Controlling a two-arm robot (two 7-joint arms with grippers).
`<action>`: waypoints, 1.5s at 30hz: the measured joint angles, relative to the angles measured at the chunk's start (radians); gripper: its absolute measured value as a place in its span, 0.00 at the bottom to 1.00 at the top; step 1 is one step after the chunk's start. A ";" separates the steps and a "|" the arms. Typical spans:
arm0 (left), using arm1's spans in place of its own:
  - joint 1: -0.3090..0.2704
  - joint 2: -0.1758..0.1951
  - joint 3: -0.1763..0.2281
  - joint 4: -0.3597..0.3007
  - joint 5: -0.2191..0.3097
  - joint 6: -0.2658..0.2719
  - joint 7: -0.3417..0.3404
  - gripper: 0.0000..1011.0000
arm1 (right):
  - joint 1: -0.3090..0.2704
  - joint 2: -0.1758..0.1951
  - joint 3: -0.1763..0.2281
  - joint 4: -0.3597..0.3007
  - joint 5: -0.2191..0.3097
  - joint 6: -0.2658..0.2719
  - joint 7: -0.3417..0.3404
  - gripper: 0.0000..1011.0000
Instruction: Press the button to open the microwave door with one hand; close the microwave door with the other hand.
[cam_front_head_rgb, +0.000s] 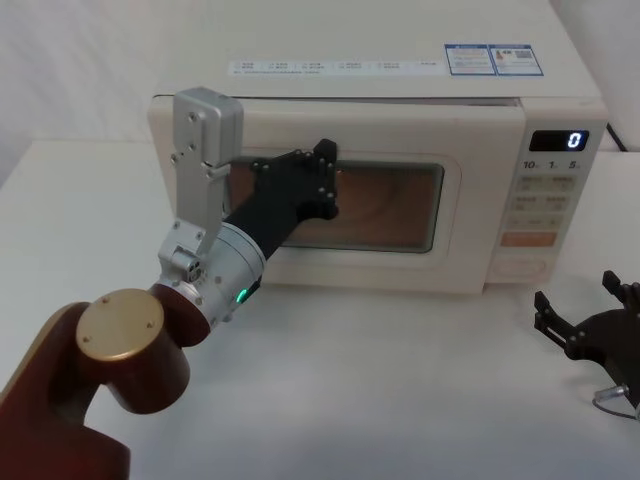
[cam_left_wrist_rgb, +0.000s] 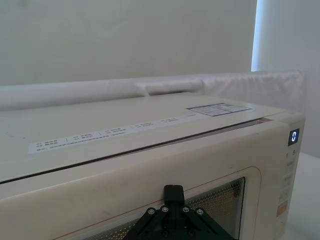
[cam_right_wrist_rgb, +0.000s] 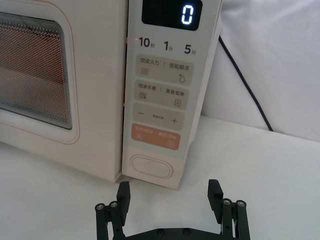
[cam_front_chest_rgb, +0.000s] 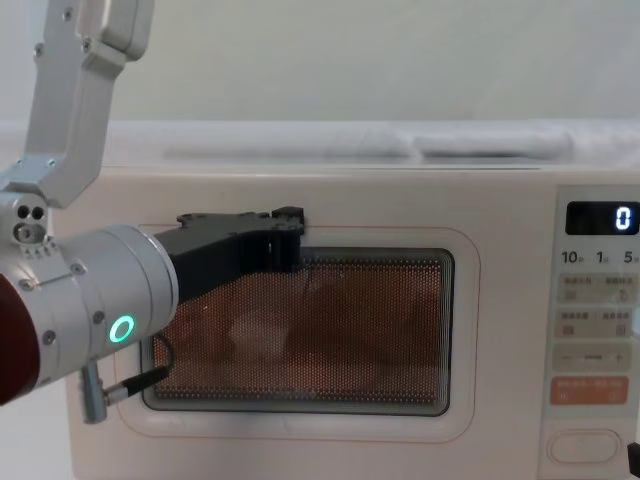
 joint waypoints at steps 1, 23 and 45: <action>-0.001 -0.001 0.000 0.001 0.000 0.000 0.000 0.00 | 0.000 0.000 0.000 0.000 0.000 0.000 0.000 0.99; -0.018 -0.015 -0.008 0.028 -0.002 0.000 -0.001 0.00 | 0.000 0.000 0.000 0.000 0.000 0.000 0.000 0.99; -0.020 -0.019 -0.018 0.035 -0.017 0.004 0.000 0.00 | 0.000 0.000 0.000 0.000 0.000 0.000 0.000 0.99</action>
